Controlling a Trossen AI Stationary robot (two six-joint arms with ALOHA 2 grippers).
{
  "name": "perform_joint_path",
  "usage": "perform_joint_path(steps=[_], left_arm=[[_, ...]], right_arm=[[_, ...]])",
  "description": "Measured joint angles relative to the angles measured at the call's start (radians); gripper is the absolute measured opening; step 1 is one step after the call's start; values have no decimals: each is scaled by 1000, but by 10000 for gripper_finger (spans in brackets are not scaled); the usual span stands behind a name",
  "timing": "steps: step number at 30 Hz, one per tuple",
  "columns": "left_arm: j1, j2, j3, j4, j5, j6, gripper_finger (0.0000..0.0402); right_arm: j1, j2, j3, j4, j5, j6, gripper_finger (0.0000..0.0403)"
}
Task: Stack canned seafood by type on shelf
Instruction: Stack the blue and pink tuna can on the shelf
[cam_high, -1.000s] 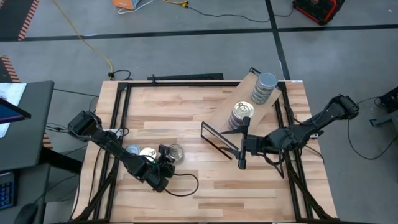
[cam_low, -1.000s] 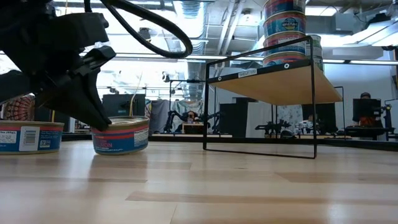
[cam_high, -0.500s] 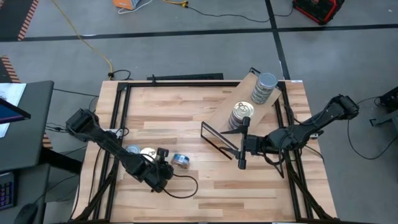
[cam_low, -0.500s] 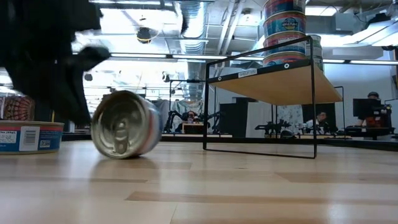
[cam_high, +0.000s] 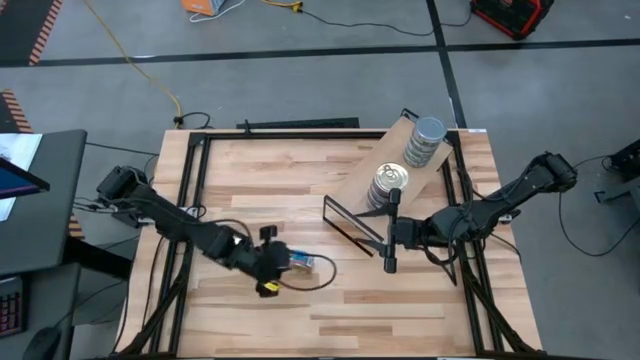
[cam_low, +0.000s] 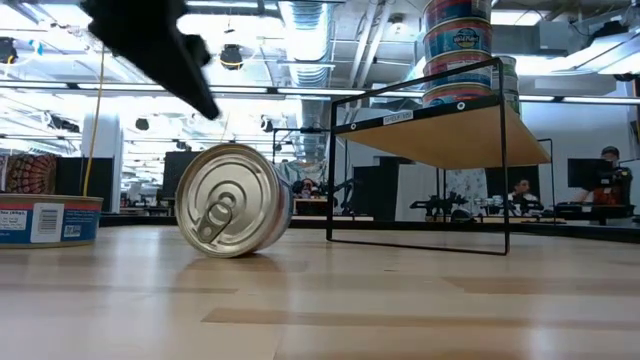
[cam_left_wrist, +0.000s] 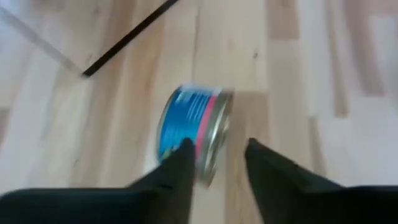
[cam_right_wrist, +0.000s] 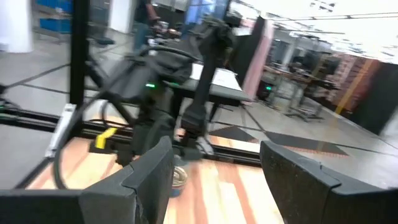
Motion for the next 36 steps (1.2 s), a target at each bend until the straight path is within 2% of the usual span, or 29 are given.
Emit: perform_joint_path(steps=[6,9,12,15,20,23,27,32,36], left_arm=[[103,33,0,71,185,102,277],[138,33,0,79,224,157,332],[164,33,0,62,230,215,368],[181,39,-13,53,258,273,381],[204,98,-60,37,287,341,371],[202,117,-60,39,294,367,350],[198,104,-58,39,297,374,291],[199,64,-58,18,308,372,186],[199,11,-49,17,349,383,180]], right_arm=[[25,0,0,-7,-49,-17,271],[34,-1,0,-6,-51,-32,271],[34,-1,0,-9,-50,-32,271],[29,-1,0,-10,-50,-31,271],[29,-1,0,-15,-50,-27,271],[29,-1,0,-19,-50,-26,271],[29,-1,0,-22,-49,-22,271],[35,-1,0,-26,-46,-24,271],[62,-3,0,-17,35,-61,271]])
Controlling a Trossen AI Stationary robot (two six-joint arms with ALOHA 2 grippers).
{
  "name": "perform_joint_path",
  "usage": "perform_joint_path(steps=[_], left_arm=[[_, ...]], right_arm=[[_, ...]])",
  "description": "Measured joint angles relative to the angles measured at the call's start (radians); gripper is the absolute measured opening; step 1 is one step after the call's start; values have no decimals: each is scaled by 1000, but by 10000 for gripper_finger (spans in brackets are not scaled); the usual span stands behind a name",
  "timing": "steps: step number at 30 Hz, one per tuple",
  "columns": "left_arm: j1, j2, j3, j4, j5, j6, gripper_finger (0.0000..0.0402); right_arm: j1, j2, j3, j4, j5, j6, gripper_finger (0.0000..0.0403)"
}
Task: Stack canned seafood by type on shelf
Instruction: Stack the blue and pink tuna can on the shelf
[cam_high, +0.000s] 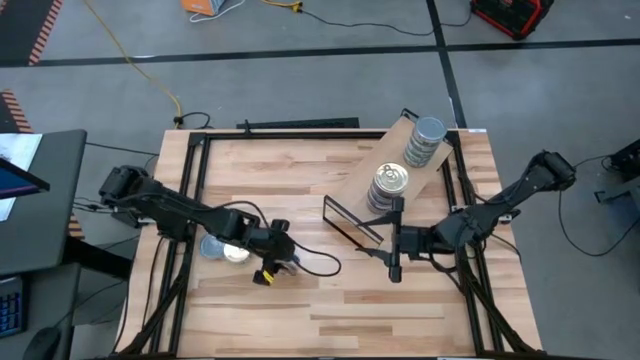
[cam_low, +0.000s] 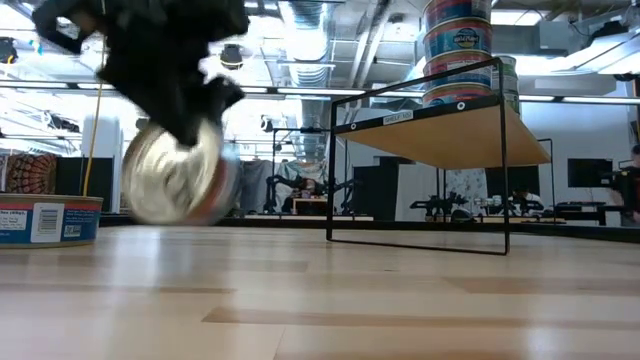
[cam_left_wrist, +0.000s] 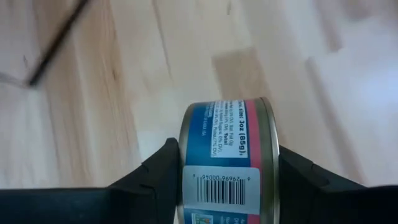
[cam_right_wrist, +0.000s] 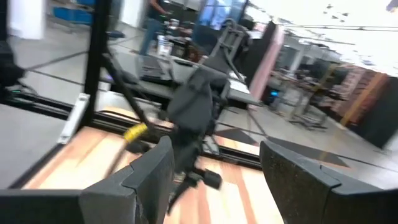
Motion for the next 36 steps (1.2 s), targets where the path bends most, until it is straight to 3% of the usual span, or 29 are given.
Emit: perform_joint_path(steps=[8,12,17,21,25,28,36], left_arm=[[64,-158,82,85,11,27,180],[163,-226,83,215,90,5,180],[340,-244,84,415,235,-155,180],[458,-218,84,567,345,-307,180],[536,-166,128,683,442,-430,180],[550,-101,219,698,488,-478,183],[550,139,559,571,551,-529,185]], right_arm=[[81,-40,0,121,168,-26,271],[108,-56,0,247,200,-122,271],[118,-94,2,282,207,-142,271],[95,-100,2,231,229,-80,271],[79,-101,2,223,347,-63,271],[71,-119,2,218,417,-81,271],[73,-238,2,181,427,-145,271]])
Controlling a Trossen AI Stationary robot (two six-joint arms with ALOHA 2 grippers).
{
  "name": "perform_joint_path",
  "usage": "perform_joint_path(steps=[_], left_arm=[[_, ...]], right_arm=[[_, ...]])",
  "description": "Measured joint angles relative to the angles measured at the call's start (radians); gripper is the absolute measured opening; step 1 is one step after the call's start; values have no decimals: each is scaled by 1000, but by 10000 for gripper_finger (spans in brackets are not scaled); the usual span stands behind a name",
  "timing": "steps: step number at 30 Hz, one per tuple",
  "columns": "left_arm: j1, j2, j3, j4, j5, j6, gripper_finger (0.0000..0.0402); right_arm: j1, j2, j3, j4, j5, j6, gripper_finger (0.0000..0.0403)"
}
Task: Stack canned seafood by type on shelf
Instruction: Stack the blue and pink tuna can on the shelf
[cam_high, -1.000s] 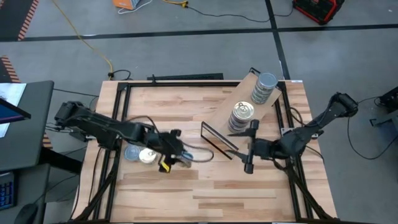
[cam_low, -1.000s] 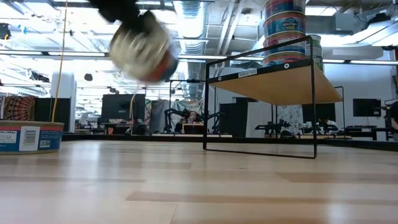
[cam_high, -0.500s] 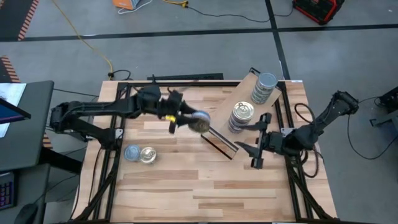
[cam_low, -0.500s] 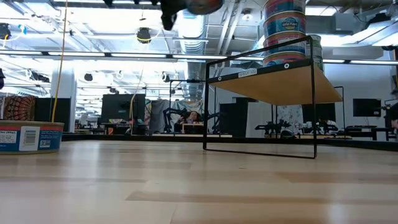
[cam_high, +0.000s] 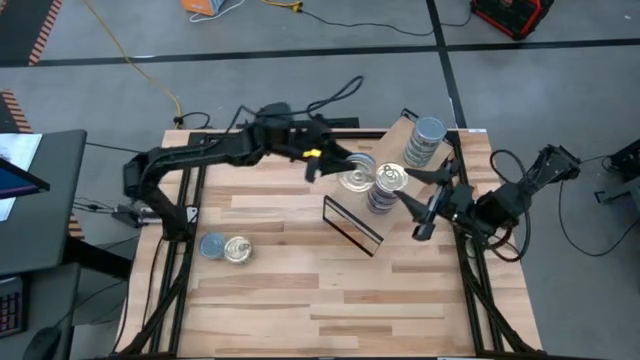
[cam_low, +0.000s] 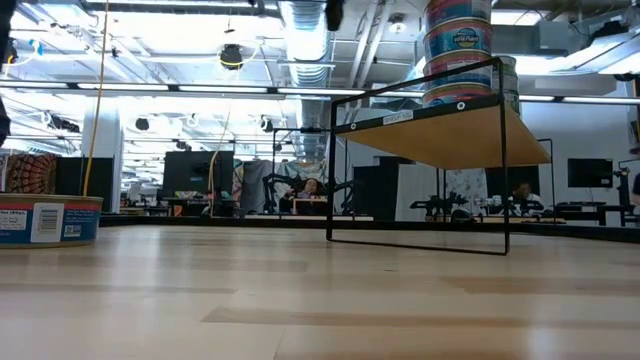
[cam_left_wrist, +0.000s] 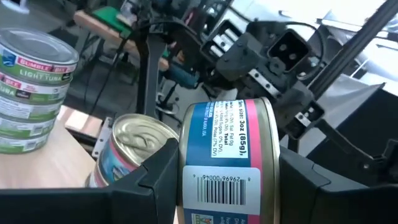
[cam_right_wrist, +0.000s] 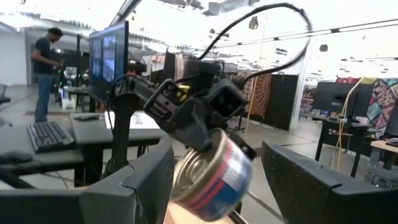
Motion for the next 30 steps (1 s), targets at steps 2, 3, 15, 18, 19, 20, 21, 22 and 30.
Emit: perform_joint_path(steps=[2,3,15,18,19,20,21,22,30], left_arm=[[0,55,76,-54,3,17,185],[0,81,111,-71,9,22,185],[0,298,395,-131,50,-4,187],[1,329,442,-142,51,-5,187],[2,339,459,-155,51,-5,187],[4,350,473,-166,53,-5,187],[5,357,483,-175,54,-5,187],[6,360,487,-192,53,-4,187],[6,360,489,-242,42,29,187]], right_arm=[[5,-20,0,-50,0,15,271],[7,-27,0,-71,0,21,271],[56,-113,0,-94,2,-85,271],[83,-144,0,-94,2,-121,271],[92,-154,0,-92,2,-133,271],[101,-164,0,-92,2,-145,271],[110,-171,0,-93,2,-153,271],[118,-177,0,-93,2,-159,271],[145,-187,0,-111,1,-162,271]])
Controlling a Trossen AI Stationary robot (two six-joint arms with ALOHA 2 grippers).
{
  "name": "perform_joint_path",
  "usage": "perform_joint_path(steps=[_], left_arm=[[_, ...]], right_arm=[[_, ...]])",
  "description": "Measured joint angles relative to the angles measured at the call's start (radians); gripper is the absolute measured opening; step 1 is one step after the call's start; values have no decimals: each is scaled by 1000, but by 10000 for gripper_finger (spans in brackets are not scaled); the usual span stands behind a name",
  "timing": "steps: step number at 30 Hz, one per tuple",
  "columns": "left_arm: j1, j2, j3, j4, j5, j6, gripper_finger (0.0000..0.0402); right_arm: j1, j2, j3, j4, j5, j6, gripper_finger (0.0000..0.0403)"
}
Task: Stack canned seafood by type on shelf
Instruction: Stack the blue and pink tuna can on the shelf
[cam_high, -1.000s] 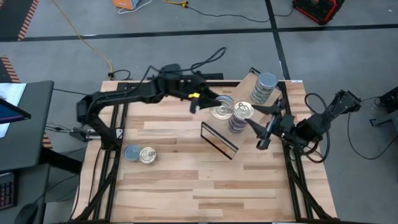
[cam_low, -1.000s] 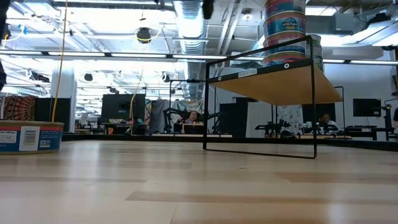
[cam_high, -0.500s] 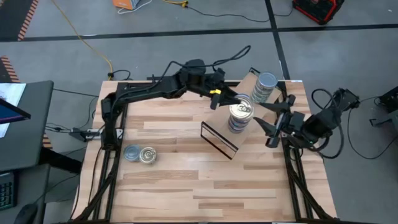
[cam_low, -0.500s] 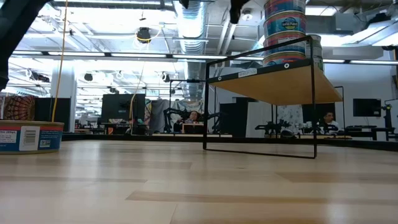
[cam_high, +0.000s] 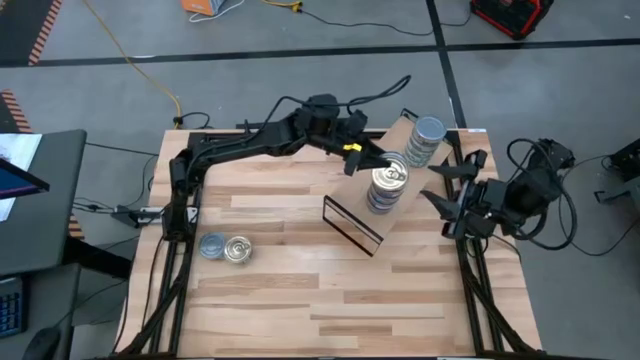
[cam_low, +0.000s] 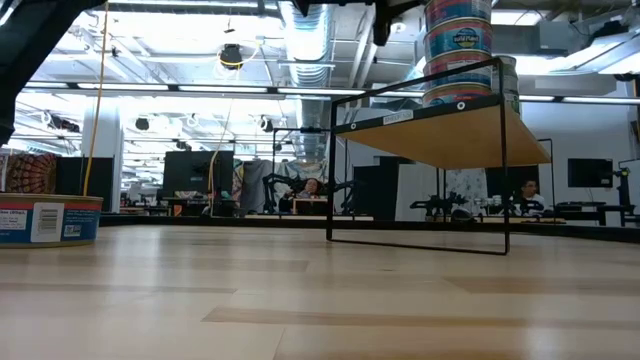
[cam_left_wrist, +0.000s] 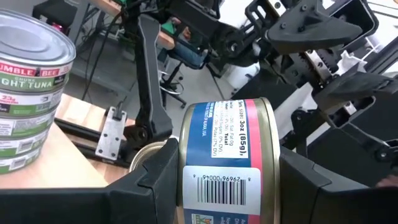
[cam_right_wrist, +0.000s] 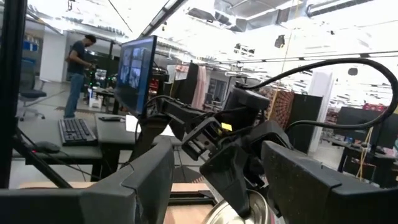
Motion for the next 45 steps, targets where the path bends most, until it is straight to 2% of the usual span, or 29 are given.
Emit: perform_joint_path(steps=[6,13,29,33,39,45], left_arm=[[-15,-1,0,-14,-5,19,187],[-25,-9,0,90,6,61,187],[-31,-8,-1,43,59,195,187],[-11,-8,-1,42,62,148,187],[6,5,-1,27,43,-5,187],[6,13,-2,23,37,-64,187]], right_arm=[[-2,0,0,-16,0,0,271],[-2,1,0,-33,0,27,271],[-2,1,0,-128,-3,-8,271],[-3,0,0,-109,-4,-58,271],[-3,-1,0,-29,-7,-161,271],[-3,-1,0,4,-11,-184,271]])
